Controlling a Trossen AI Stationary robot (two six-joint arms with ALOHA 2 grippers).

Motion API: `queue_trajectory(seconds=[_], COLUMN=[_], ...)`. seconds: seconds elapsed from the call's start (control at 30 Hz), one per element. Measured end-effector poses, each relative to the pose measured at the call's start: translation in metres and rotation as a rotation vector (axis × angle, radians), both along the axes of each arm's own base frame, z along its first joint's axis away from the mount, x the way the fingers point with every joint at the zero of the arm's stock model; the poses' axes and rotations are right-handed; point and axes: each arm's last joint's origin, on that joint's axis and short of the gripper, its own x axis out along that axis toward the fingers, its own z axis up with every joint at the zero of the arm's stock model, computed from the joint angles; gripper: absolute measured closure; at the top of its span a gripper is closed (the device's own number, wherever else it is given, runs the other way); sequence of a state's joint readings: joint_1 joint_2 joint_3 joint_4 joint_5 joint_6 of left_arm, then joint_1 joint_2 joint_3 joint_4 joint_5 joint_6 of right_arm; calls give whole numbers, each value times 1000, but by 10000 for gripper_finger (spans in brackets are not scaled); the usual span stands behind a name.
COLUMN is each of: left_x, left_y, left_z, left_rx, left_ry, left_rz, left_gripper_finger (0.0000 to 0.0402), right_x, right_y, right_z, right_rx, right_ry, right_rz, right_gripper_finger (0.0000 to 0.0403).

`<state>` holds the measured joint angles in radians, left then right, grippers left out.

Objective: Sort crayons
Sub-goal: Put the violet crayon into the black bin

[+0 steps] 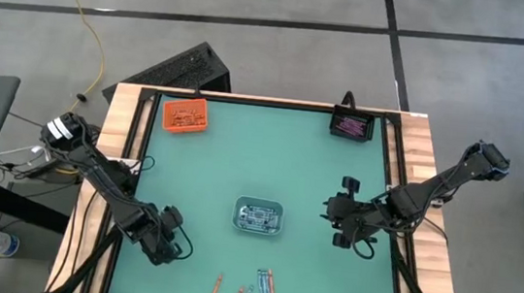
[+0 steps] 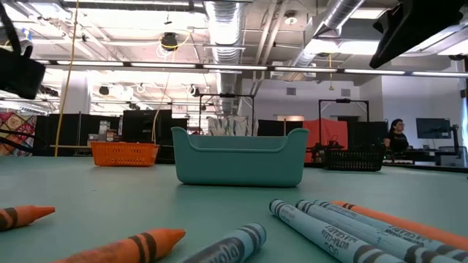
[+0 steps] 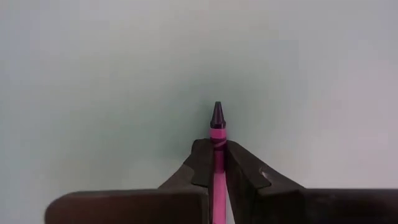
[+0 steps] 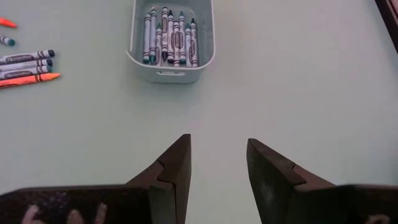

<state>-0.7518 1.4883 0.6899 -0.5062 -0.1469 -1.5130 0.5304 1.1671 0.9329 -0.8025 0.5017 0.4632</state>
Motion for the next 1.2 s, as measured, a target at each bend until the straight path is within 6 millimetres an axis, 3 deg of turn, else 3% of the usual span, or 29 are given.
queue_trajectory(seconds=[0.3, 0.47, 0.7, 0.93, 1.2], left_x=[25, 39, 66, 94, 126], left_y=[-6, -1, 17, 54, 90], left_z=[8, 19, 63, 105, 148], left_rx=[-70, -24, 198, 451, 721], left_ry=[-238, -332, -480, -582, -804], left_rz=[-40, -122, -282, -440, -583], left_gripper_finger=[398, 400, 401, 401, 401], right_x=[0, 0, 0, 4, 22], right_y=[-1, -1, 0, 2, 12], right_z=[0, 0, 1, 3, 22], right_rx=[-27, -30, -27, 0, 29], right_ry=[-4, -6, -11, -57, -292], right_rz=[5, 3, 2, 2, 110], right_gripper_finger=[255, 255, 255, 255, 255])
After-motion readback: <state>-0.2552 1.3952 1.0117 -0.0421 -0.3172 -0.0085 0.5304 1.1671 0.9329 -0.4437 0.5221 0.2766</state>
